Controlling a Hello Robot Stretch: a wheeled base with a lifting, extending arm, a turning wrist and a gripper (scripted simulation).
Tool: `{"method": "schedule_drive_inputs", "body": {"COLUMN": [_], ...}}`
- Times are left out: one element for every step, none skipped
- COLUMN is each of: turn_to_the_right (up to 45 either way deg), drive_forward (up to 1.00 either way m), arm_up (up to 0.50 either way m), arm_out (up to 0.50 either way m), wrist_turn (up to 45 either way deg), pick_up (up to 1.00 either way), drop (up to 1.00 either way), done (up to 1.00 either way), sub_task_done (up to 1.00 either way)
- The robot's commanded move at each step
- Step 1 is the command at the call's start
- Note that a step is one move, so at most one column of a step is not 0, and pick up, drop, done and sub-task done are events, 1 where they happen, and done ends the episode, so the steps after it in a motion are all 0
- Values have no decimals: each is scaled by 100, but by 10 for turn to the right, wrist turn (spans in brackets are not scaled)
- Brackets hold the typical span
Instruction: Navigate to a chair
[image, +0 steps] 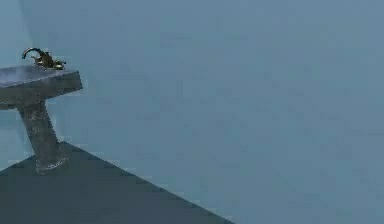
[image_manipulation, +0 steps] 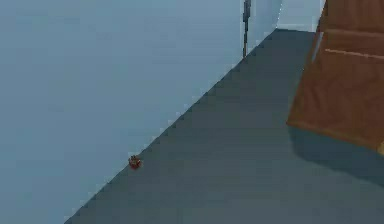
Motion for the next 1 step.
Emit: {"method": "schedule_drive_inputs", "body": {"turn_to_the_right": [450], "drive_forward": [0], "arm_up": [0], "arm_out": [0], "wrist_turn": [0], "pick_up": [0], "drop": [0], "done": [0], "sub_task_done": [0]}}
